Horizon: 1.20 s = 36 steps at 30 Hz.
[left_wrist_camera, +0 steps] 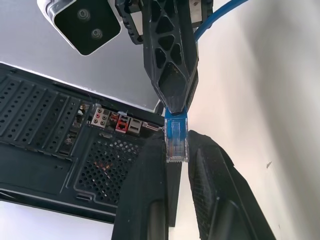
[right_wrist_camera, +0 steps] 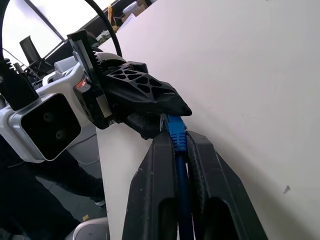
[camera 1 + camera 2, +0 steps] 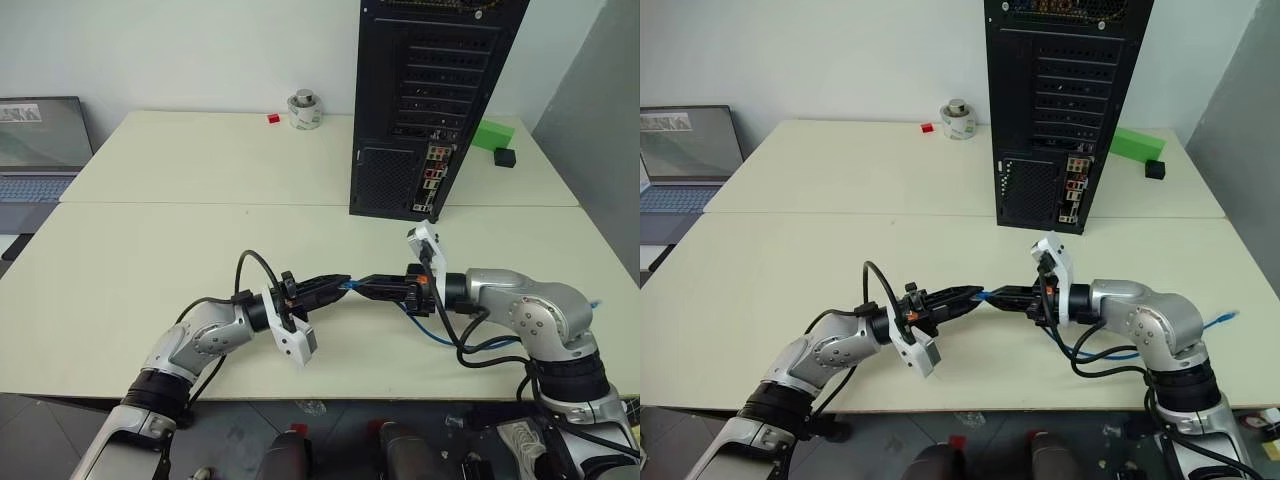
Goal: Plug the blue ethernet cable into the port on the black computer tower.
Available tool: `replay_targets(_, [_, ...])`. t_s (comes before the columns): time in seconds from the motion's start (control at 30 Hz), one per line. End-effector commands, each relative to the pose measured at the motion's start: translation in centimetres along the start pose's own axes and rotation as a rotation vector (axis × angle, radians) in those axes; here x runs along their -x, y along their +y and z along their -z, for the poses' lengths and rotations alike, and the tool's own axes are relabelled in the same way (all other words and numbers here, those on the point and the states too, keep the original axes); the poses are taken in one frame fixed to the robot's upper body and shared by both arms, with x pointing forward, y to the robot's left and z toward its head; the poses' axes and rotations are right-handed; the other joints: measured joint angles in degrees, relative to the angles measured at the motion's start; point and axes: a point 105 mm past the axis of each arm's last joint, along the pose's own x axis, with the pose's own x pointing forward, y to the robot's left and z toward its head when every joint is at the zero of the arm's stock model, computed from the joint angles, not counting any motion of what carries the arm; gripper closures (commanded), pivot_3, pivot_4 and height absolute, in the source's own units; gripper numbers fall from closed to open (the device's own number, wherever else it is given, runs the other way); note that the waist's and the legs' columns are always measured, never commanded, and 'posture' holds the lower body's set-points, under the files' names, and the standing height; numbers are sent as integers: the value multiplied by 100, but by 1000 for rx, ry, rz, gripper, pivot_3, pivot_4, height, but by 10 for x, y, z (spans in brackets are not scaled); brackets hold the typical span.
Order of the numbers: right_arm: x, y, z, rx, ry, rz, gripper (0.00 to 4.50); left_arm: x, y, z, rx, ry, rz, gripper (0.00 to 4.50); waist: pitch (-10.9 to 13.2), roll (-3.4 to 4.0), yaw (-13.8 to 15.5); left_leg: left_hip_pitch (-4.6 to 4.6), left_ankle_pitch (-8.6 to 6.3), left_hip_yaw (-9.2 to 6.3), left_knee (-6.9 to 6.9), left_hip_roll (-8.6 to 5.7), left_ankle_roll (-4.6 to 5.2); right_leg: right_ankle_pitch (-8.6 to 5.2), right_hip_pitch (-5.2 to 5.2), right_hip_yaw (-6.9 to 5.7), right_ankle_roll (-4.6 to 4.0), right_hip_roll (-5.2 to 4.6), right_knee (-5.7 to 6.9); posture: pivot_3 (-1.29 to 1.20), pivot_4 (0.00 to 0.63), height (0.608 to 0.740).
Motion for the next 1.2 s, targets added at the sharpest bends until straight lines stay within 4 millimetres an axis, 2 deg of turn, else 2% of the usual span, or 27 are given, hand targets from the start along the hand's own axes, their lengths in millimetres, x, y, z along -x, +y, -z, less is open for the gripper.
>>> replay_targets(0.03, [4, 3, -10, 26, -14, -15, 4491, -4, 10, -5, 3, -34, -26, 3185, 0, 0, 0, 0, 0, 0, 0, 0, 0, 0, 0, 0, 0, 0, 0, 0, 150, 740])
replay_targets(0.37, [6, -2, -17, 38, -50, 24, 4494, -4, 18, 9, 20, 46, -48, 1135, 0, 0, -3, 0, 0, 0, 0, 0, 0, 0, 0, 0, 0, 0, 0, 0, 150, 740])
replay_targets(0.5, [14, -9, -24, 52, -105, 85, 4494, -1, 24, 20, 79, 109, -91, 1121, 0, 0, -3, -1, 0, 0, 0, 0, 0, 0, 0, -1, 0, 2, 0, 0, 150, 740])
replay_targets(0.63, [35, -26, -41, 100, -204, 245, 4495, 0, 32, 27, 177, 162, -139, 1121, 0, 0, -2, -2, 0, -1, 0, 0, 0, 0, -1, -1, 0, 2, 0, 0, 150, 740])
replay_targets(0.73, [50, -35, -51, 142, -270, 383, 4495, -7, 37, 30, 339, 201, -168, 1121, 0, 0, -3, -3, 0, -1, 0, -1, 0, 0, -1, -1, 0, 2, 0, 0, 150, 740])
replay_targets(0.83, [59, -42, -63, 198, -348, 545, 4495, -17, 45, 32, 650, 229, -255, 1121, -1, 1, -7, -12, 0, -2, 0, -1, 0, 0, -5, -2, 0, 4, -1, 0, 150, 740])
replay_targets(0.93, [59, -44, -71, 245, -411, 700, 4495, -29, 59, 29, 874, 235, -333, 1121, 0, 1, -16, -21, 0, -10, 3, 0, -1, 0, -9, -4, 1, 5, 2, 0, 150, 740])
replay_targets(1.13, [46, -46, -77, 332, -421, 914, 4495, -40, 62, 26, 1038, 303, -287, 1121, -1, 2, -46, -16, 1, -8, 1, 4, -2, -1, -10, 1, 1, 33, 4, 0, 150, 740])
replay_targets(1.2, [43, -54, -81, 358, -437, 1034, 4495, -44, 63, 26, 1083, 321, -260, 1121, -1, 2, -48, -16, 1, -8, 2, 4, -2, -1, -10, 2, 1, 32, 3, 0, 150, 740])
